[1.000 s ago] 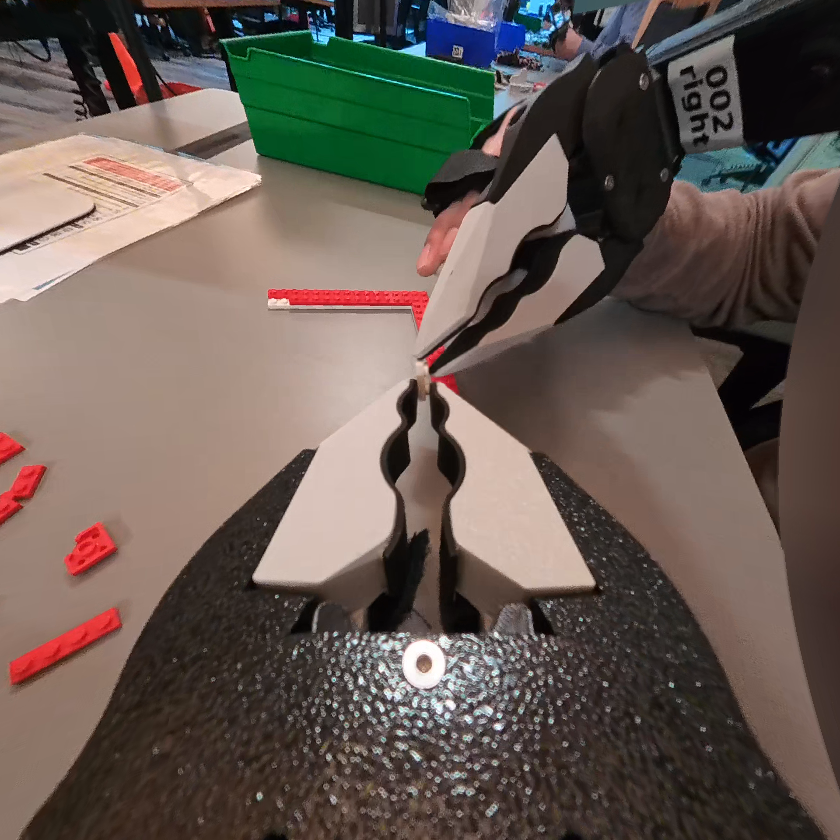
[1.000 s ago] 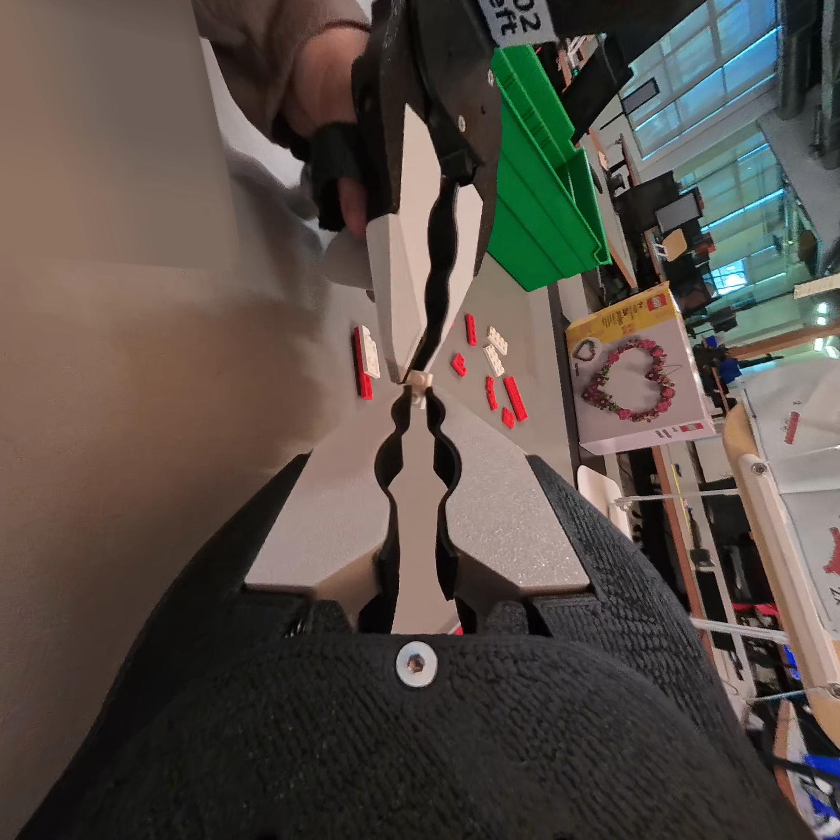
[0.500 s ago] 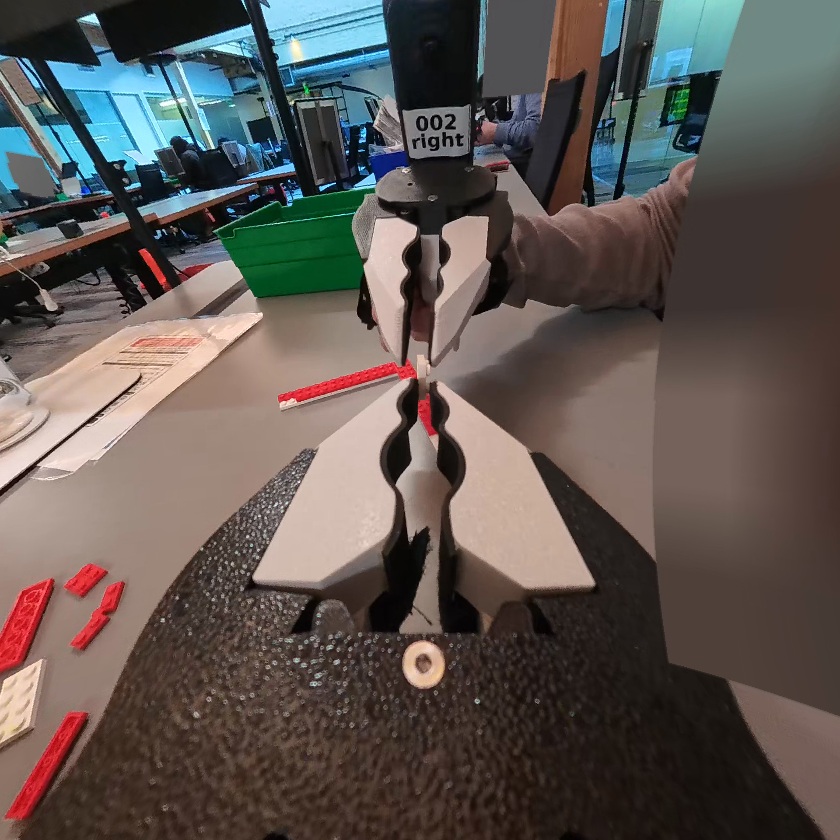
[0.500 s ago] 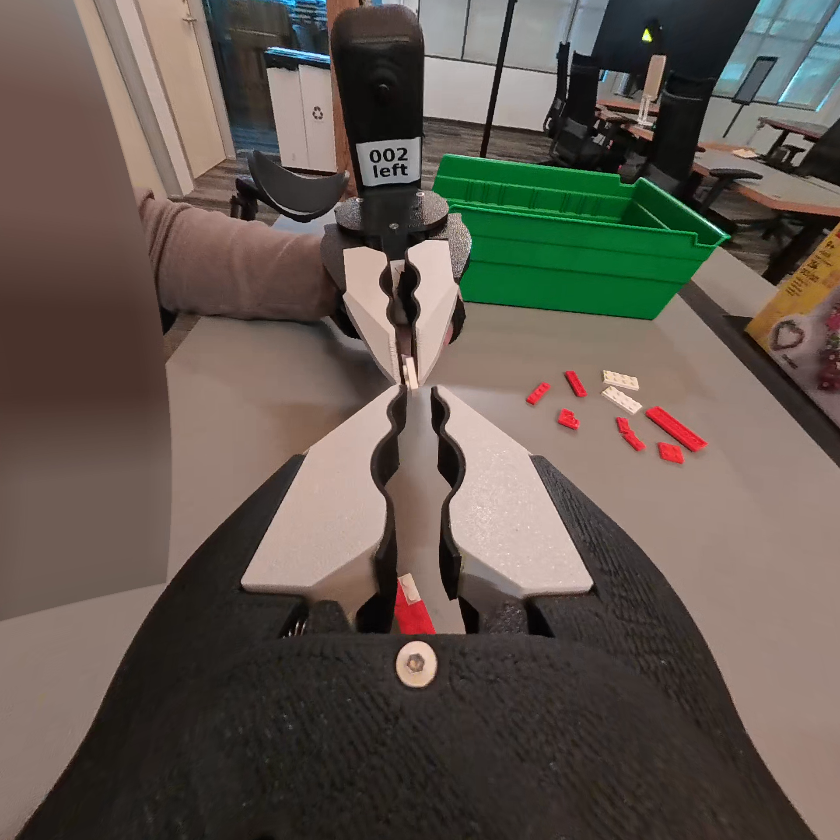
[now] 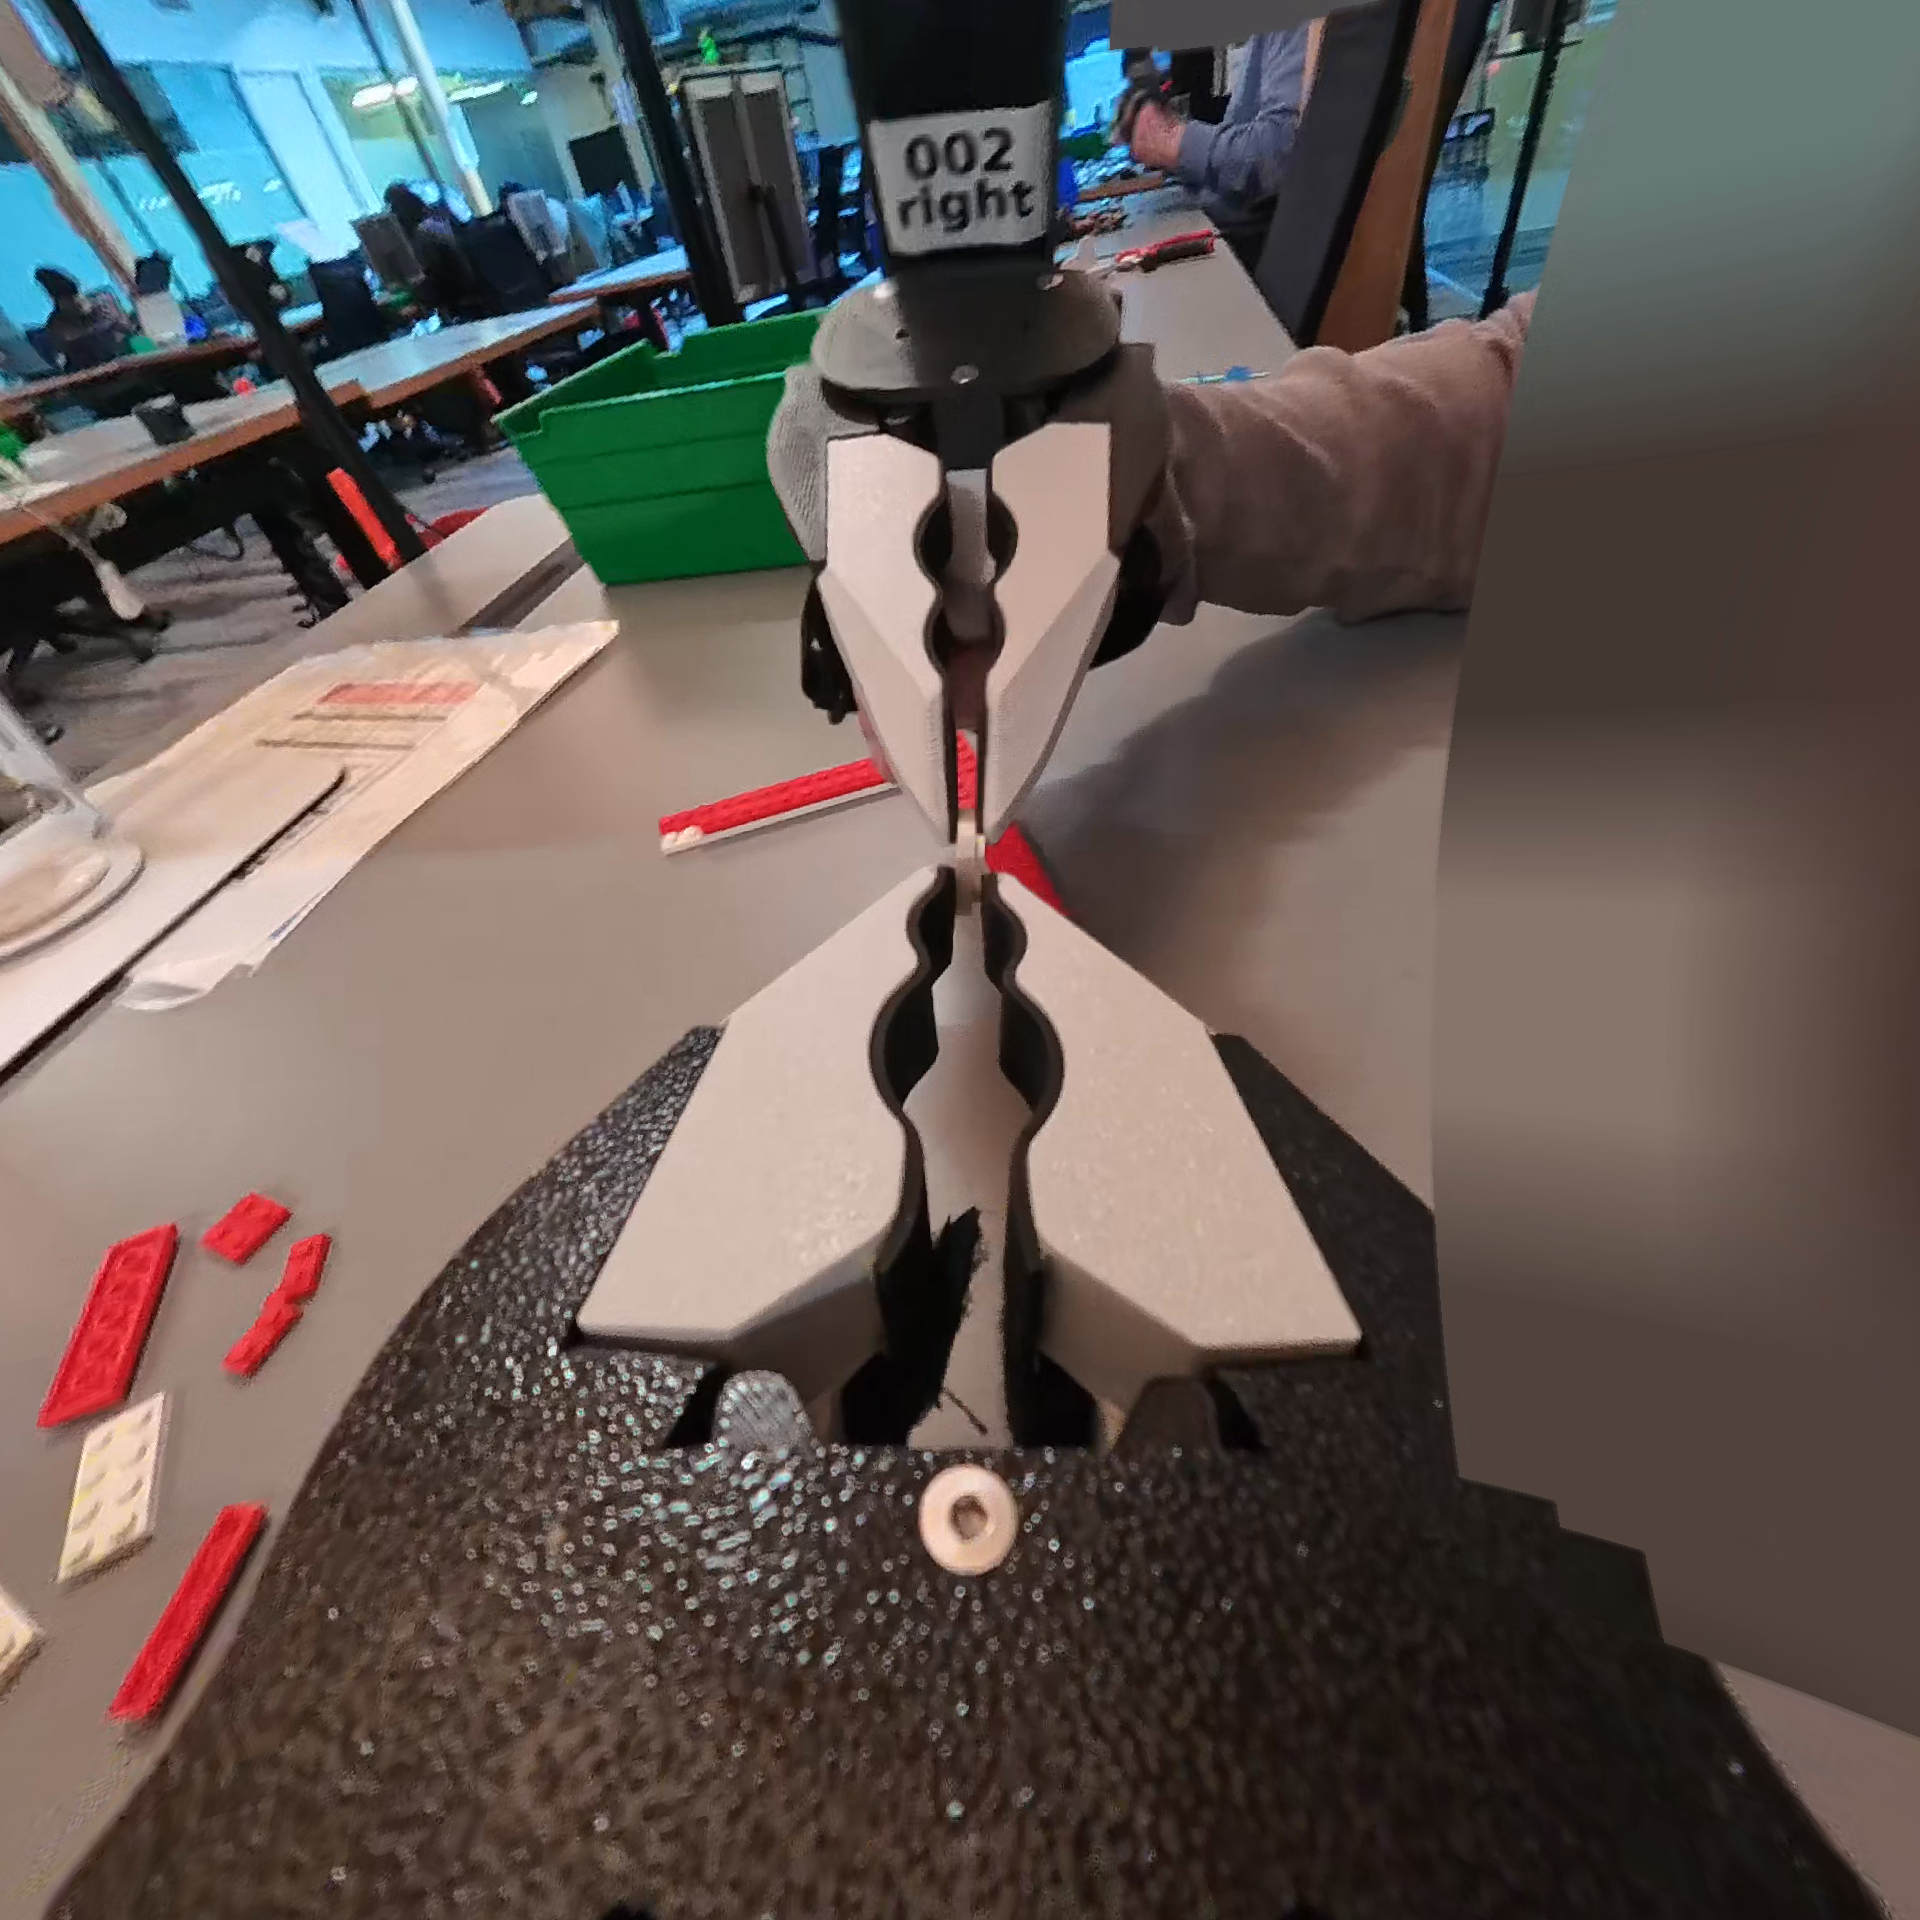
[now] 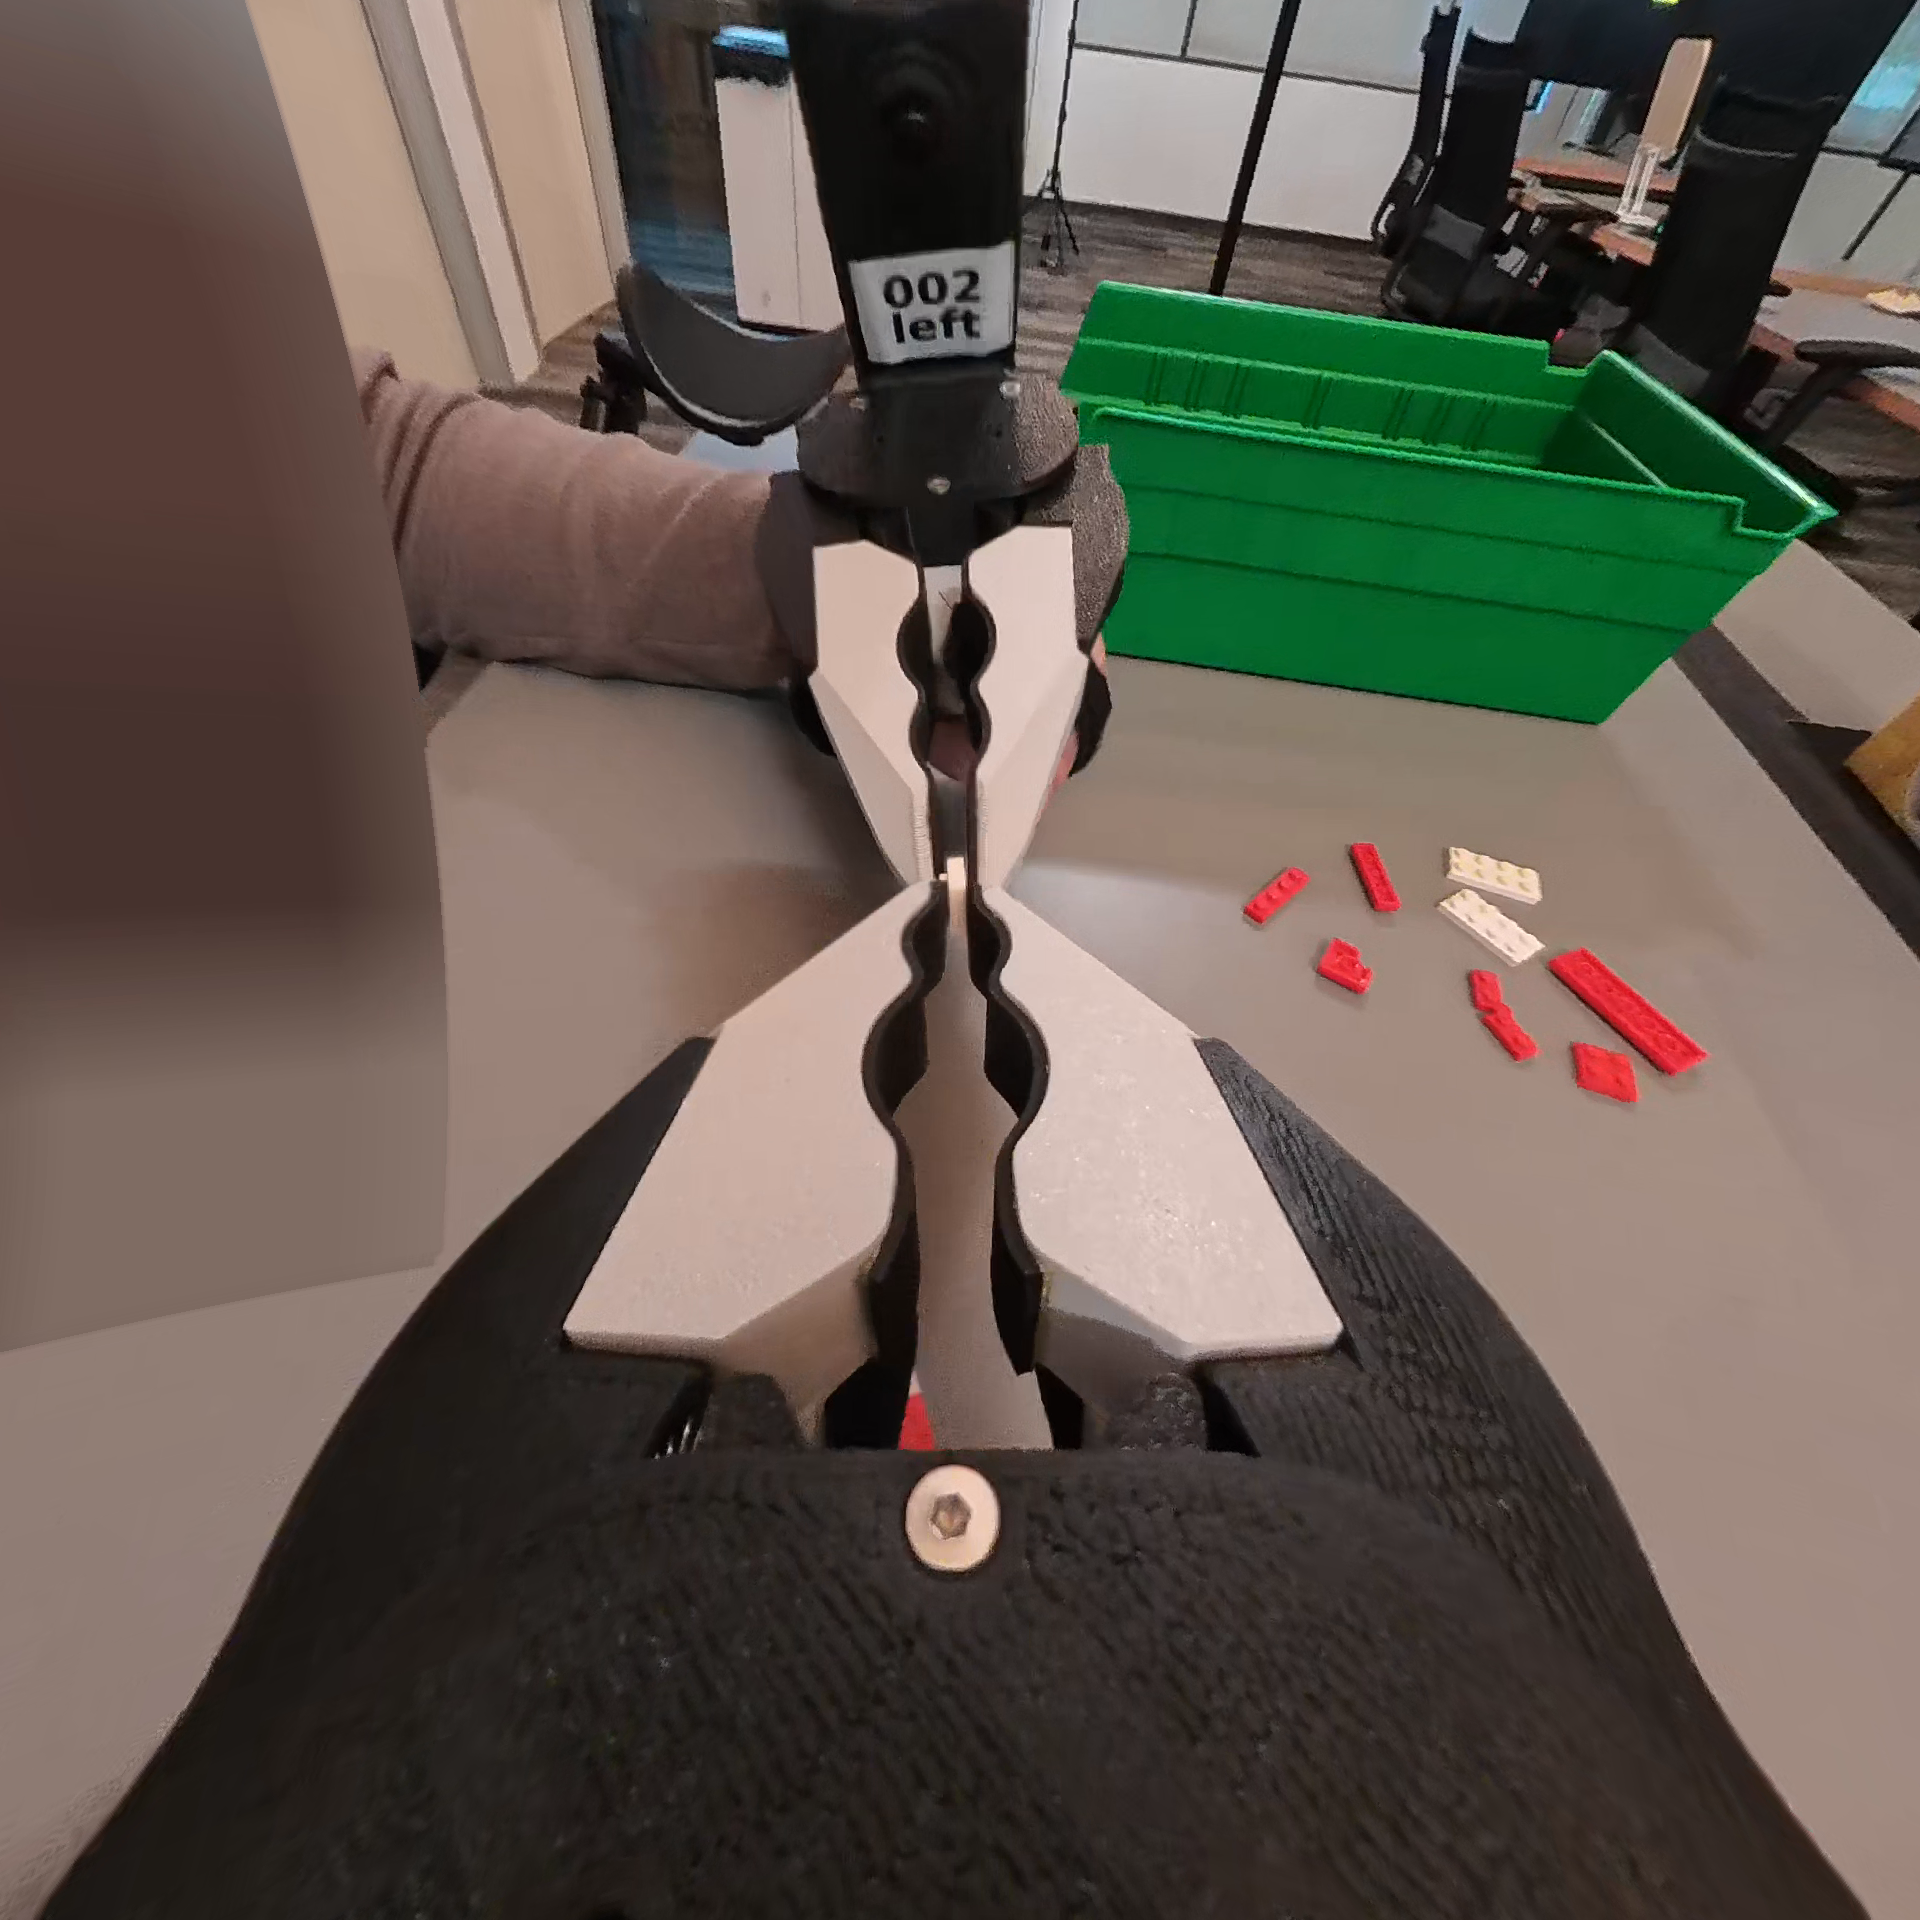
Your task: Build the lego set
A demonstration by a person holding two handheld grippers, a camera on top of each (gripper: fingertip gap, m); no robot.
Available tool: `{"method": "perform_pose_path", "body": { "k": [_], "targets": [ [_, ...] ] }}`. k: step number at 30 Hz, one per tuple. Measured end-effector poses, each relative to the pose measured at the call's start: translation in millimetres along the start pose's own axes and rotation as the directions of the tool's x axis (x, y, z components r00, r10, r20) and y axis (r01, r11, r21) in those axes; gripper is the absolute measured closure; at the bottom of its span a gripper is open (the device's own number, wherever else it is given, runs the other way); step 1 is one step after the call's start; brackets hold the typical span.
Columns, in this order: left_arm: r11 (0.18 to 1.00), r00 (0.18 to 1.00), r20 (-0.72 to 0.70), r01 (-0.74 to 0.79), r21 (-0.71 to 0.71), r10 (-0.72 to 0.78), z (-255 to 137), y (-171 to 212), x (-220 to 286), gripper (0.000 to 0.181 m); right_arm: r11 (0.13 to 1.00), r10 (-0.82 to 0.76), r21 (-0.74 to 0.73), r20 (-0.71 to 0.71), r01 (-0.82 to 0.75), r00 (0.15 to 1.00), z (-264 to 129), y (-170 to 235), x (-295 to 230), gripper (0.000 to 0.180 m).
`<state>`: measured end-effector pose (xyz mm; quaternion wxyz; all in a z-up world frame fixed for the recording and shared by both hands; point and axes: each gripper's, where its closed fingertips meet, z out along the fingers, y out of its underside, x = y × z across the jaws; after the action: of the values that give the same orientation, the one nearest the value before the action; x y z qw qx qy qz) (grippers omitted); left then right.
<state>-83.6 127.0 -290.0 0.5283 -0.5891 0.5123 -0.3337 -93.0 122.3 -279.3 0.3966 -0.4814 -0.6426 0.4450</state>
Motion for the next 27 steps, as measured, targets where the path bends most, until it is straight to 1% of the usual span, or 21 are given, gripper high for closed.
{"method": "perform_pose_path", "body": {
  "k": [1, 2, 3, 5, 7, 11, 14, 16, 18, 21, 23, 27],
  "targets": [
    [1.000, 0.999, 0.038, 0.015, -0.014, -0.014, -0.8, 1.9, -6.4, 0.177, 1.000, -0.017, -0.013, -0.010, 0.017, 1.000, 1.0, 1.2, 3.4, 0.179],
    [0.999, 0.994, 0.108, 0.015, -0.033, -0.011, -3.3, 4.3, -17.4, 0.164, 0.999, -0.032, -0.026, -0.023, 0.032, 0.999, 2.0, 2.8, 7.8, 0.179],
    [0.997, 0.989, 0.148, 0.001, -0.075, 0.010, -7.1, 8.9, -24.1, 0.154, 0.998, -0.045, -0.046, -0.034, 0.043, 0.998, 3.1, 5.7, 12.2, 0.179],
    [0.980, 0.985, 0.173, 0.012, -0.196, 0.023, -15.1, 24.5, -31.0, 0.140, 0.988, -0.099, -0.122, -0.062, 0.091, 0.993, 6.1, 16.9, 21.6, 0.179],
    [0.956, 0.990, 0.142, 0.068, -0.285, -0.028, -19.4, 39.8, -27.6, 0.135, 0.960, -0.194, -0.218, -0.076, 0.174, 0.978, 10.0, 30.7, 28.5, 0.179],
    [0.908, 0.985, 0.126, 0.160, -0.388, -0.120, -22.0, 65.0, -25.0, 0.133, 0.863, -0.397, -0.362, -0.058, 0.352, 0.916, 16.7, 51.1, 34.8, 0.179],
    [0.883, 0.986, 0.129, 0.149, -0.445, -0.101, -20.9, 78.7, -25.1, 0.140, 0.762, -0.536, -0.444, -0.023, 0.472, 0.844, 18.2, 63.2, 35.8, 0.179],
    [0.882, 0.992, 0.120, 0.092, -0.462, -0.040, -19.2, 81.8, -25.2, 0.148, 0.709, -0.589, -0.483, -0.004, 0.514, 0.808, 19.1, 69.7, 36.1, 0.179],
    [0.881, 0.992, 0.114, 0.015, -0.473, 0.045, -17.7, 80.9, -25.7, 0.156, 0.717, -0.575, -0.486, -0.008, 0.499, 0.818, 21.5, 72.3, 35.7, 0.179],
    [0.848, 0.979, 0.099, -0.100, -0.520, 0.177, -17.1, 83.2, -26.1, 0.163, 0.790, -0.477, -0.449, -0.023, 0.417, 0.879, 26.1, 72.2, 33.1, 0.179],
    [0.838, 0.975, 0.080, -0.134, -0.528, 0.206, -14.7, 83.3, -22.8, 0.166, 0.814, -0.433, -0.444, -0.036, 0.374, 0.901, 28.1, 72.1, 34.3, 0.179],
    [0.825, 0.974, 0.071, -0.142, -0.547, 0.215, -13.7, 87.2, -22.0, 0.172, 0.848, -0.353, -0.434, -0.032, 0.305, 0.935, 31.7, 72.1, 32.5, 0.179]
  ]
}}
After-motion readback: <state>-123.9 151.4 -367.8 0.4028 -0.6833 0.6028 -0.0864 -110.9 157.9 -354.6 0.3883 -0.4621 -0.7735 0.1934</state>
